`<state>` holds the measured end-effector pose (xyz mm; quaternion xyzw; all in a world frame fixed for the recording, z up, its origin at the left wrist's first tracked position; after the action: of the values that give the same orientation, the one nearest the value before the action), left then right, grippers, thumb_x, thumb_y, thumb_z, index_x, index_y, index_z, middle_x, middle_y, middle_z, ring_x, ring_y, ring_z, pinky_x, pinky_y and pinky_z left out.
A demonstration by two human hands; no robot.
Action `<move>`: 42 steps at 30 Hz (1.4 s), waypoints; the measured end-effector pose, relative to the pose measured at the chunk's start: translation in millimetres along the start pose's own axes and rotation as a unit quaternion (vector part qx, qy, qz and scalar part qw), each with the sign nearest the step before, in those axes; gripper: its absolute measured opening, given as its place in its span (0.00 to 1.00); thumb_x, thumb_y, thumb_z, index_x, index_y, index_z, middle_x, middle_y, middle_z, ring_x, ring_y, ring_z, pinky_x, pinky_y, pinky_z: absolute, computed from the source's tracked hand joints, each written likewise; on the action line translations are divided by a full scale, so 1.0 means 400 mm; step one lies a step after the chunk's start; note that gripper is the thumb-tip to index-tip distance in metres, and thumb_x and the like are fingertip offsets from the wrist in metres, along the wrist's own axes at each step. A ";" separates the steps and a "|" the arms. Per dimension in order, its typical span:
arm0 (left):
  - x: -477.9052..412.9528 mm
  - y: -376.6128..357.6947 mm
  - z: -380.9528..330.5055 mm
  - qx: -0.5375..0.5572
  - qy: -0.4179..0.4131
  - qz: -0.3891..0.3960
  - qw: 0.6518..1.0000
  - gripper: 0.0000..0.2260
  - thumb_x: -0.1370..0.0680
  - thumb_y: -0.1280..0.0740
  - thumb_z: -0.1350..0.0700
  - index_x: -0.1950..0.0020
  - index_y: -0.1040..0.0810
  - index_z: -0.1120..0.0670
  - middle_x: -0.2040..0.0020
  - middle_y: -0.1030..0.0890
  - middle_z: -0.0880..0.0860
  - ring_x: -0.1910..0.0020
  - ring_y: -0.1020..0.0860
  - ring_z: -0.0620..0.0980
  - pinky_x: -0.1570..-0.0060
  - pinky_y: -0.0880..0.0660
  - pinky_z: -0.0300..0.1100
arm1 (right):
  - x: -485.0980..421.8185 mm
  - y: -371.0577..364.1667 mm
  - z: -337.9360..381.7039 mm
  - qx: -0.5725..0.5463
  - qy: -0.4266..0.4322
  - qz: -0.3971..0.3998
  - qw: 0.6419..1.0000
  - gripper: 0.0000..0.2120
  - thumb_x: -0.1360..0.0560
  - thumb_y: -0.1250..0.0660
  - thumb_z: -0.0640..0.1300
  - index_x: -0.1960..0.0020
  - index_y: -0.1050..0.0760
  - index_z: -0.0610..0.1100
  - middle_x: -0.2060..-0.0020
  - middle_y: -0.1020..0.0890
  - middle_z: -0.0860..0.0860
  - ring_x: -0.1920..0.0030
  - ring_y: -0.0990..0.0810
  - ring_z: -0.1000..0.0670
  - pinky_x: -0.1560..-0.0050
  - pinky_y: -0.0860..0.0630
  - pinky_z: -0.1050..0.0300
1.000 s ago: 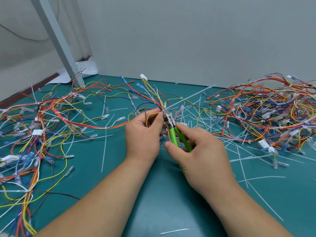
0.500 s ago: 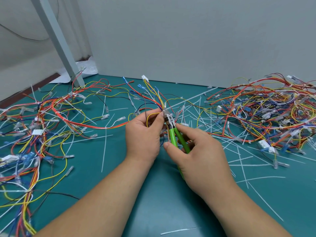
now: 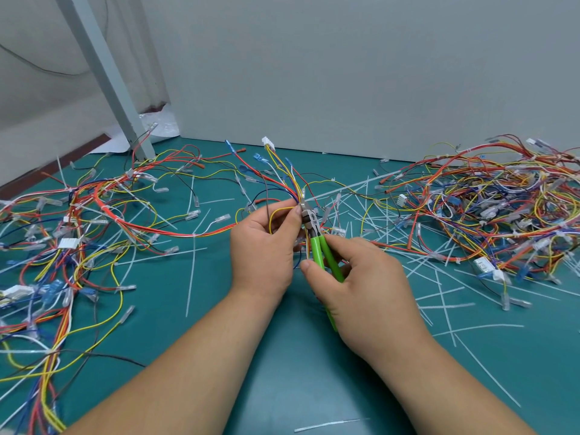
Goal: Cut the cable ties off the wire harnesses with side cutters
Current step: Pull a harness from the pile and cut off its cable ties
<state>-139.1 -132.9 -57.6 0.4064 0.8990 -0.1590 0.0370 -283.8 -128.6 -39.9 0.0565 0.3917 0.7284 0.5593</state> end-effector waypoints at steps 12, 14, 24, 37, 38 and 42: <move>-0.007 0.002 0.005 0.009 0.003 -0.012 1.000 0.06 0.22 0.27 0.62 0.56 0.16 0.51 0.62 0.14 0.50 0.65 0.18 0.45 0.63 0.21 0.37 | 0.002 0.004 0.010 -0.058 -0.028 -0.005 0.998 0.10 0.28 0.30 0.58 0.57 0.22 0.51 0.65 0.20 0.54 0.64 0.23 0.53 0.61 0.25 0.54; -0.010 0.004 0.008 0.017 0.008 -0.019 1.000 0.04 0.22 0.27 0.61 0.54 0.16 0.52 0.60 0.14 0.54 0.64 0.19 0.47 0.62 0.21 0.40 | 0.002 0.011 0.016 -0.140 -0.075 -0.025 0.987 0.11 0.31 0.29 0.59 0.54 0.19 0.53 0.63 0.17 0.55 0.64 0.19 0.53 0.61 0.22 0.55; -0.013 0.007 0.008 0.045 0.016 -0.046 0.998 0.04 0.21 0.28 0.57 0.46 0.19 0.55 0.57 0.14 0.52 0.62 0.19 0.47 0.60 0.22 0.41 | -0.020 0.046 -0.002 -0.505 -0.301 0.013 0.809 0.23 0.33 0.30 0.60 0.49 0.16 0.44 0.53 0.13 0.44 0.58 0.15 0.45 0.61 0.19 0.50; 0.024 -0.010 -0.011 -0.111 -0.053 0.007 0.992 0.32 0.29 0.25 0.46 0.32 0.40 0.46 0.61 0.15 0.51 0.65 0.18 0.46 0.61 0.25 0.33 | -0.023 0.071 0.014 -0.536 -0.171 -0.009 0.827 0.20 0.35 0.27 0.61 0.46 0.15 0.53 0.52 0.14 0.54 0.54 0.15 0.51 0.62 0.18 0.51; 0.026 -0.004 -0.015 -0.164 -0.063 0.001 0.984 0.33 0.29 0.27 0.42 0.31 0.40 0.46 0.61 0.17 0.50 0.65 0.18 0.43 0.62 0.27 0.31 | -0.024 0.073 0.014 -0.537 -0.167 -0.011 0.827 0.21 0.35 0.27 0.61 0.45 0.15 0.52 0.51 0.14 0.54 0.53 0.15 0.50 0.62 0.18 0.51; 0.025 0.034 -0.038 -0.358 -0.108 -0.058 0.925 0.35 0.31 0.32 0.34 0.33 0.37 0.53 0.48 0.27 0.49 0.48 0.25 0.53 0.46 0.26 0.52 | -0.029 0.084 0.007 -0.555 -0.165 -0.032 0.815 0.23 0.35 0.27 0.61 0.43 0.15 0.51 0.44 0.14 0.53 0.54 0.15 0.51 0.62 0.18 0.53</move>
<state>-134.6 -112.6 -48.5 0.2939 0.9084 0.1290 0.2678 -303.8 -139.3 -12.7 -0.1564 -0.1757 0.7837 0.5748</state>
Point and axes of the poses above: each hand's wrist, its own x-axis away from the middle knuckle, its own y-axis out of the back of the hand, z = x × y, the point moved 2 cm from there along -x, towards the middle knuckle
